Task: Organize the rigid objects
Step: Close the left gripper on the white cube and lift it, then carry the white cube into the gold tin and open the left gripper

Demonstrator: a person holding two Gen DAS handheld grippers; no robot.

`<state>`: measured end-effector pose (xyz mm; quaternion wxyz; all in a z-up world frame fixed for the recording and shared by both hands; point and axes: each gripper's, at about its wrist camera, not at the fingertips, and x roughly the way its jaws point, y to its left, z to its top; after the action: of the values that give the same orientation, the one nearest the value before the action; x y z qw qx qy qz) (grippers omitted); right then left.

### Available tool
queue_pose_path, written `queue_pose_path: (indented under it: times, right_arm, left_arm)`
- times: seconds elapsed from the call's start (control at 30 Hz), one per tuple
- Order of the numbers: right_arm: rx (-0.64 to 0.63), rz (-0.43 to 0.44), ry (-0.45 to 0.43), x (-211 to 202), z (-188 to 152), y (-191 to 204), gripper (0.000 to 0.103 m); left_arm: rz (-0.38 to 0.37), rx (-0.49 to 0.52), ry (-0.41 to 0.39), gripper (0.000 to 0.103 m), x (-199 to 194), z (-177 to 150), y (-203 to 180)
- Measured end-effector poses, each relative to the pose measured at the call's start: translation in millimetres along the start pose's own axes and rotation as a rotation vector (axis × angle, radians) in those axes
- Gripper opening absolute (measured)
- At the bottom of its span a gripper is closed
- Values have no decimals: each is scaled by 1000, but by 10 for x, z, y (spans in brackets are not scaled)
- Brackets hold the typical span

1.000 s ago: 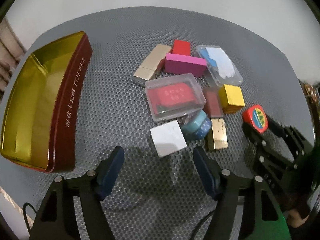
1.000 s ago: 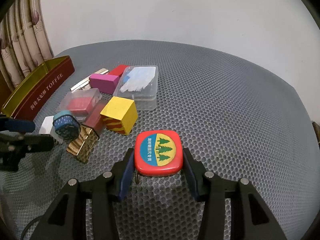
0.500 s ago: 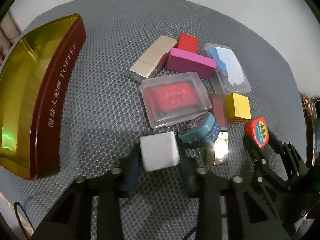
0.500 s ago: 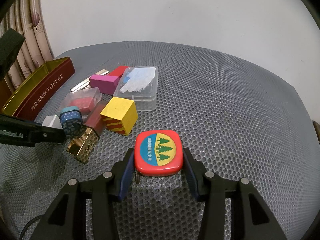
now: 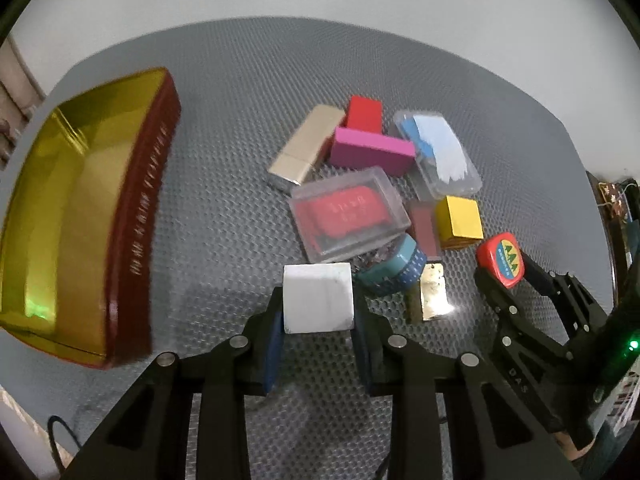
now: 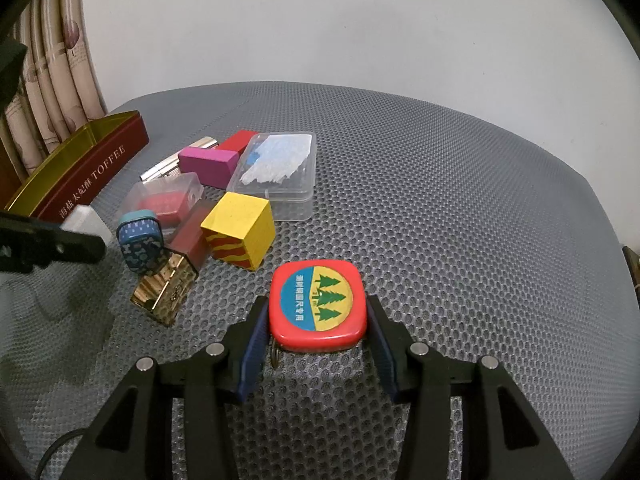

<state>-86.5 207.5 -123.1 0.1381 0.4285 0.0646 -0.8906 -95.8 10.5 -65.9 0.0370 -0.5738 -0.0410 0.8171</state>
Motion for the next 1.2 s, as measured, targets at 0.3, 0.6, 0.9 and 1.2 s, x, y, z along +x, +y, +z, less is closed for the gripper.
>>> queue_pose_path:
  times: [0.3,0.6,0.9,1.2]
  right_arm:
    - [-2,-3,0,52,34,32,48]
    - [-4,-4,0,80,50,48,48]
    - [-5,-6,0,91,55,55,48]
    - [-7,-8,0,128,87,89,48]
  left_arm:
    - [58,-40,-106,27,-550,58,446]
    - [180,-153,-136,27,-380,299,1113]
    - [265,-206,-78,27,-141,252,1594]
    - [281,-198,-42,27,86,307,1825]
